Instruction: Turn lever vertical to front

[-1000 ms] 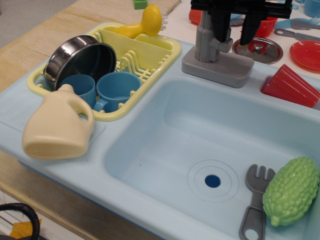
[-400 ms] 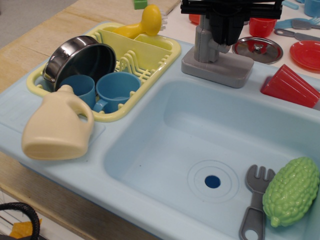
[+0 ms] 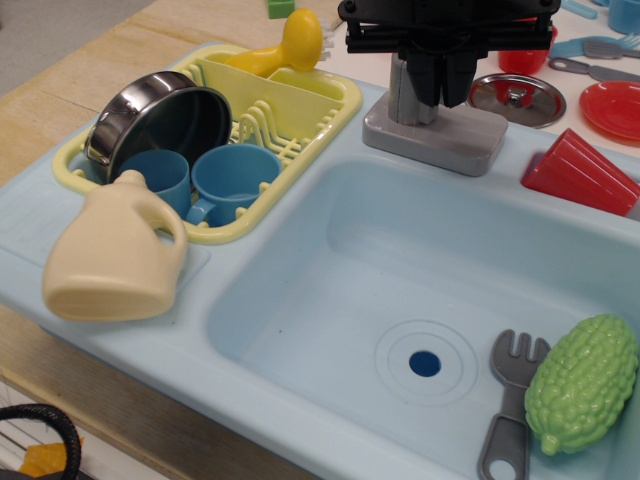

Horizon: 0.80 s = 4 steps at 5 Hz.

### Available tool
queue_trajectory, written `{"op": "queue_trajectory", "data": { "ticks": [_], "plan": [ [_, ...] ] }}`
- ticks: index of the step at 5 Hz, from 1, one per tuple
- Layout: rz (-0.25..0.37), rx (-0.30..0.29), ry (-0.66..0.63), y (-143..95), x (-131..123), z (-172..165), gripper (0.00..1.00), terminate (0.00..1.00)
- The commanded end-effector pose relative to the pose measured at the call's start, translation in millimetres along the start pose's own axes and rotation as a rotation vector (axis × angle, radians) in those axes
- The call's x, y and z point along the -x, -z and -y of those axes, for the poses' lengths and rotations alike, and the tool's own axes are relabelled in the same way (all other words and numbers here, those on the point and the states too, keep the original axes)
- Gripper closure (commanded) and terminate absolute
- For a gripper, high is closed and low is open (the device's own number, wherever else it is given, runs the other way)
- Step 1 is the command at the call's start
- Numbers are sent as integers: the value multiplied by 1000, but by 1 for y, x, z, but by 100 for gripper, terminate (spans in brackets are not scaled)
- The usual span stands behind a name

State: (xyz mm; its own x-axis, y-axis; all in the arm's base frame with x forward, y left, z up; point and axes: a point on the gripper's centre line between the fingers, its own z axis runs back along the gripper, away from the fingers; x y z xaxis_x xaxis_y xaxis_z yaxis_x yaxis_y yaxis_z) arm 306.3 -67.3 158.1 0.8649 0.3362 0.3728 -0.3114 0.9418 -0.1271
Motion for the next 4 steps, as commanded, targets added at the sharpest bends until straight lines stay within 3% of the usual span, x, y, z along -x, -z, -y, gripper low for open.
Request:
{"op": "queue_trajectory", "data": {
  "ticks": [1,3,4],
  "plan": [
    [-78,-15,-47,4,23,-13,100,0],
    [-100,-4,-94,10,36,-22,100,0],
    [-148,-25,-118,7,43,-24,0,0]
  ]
}}
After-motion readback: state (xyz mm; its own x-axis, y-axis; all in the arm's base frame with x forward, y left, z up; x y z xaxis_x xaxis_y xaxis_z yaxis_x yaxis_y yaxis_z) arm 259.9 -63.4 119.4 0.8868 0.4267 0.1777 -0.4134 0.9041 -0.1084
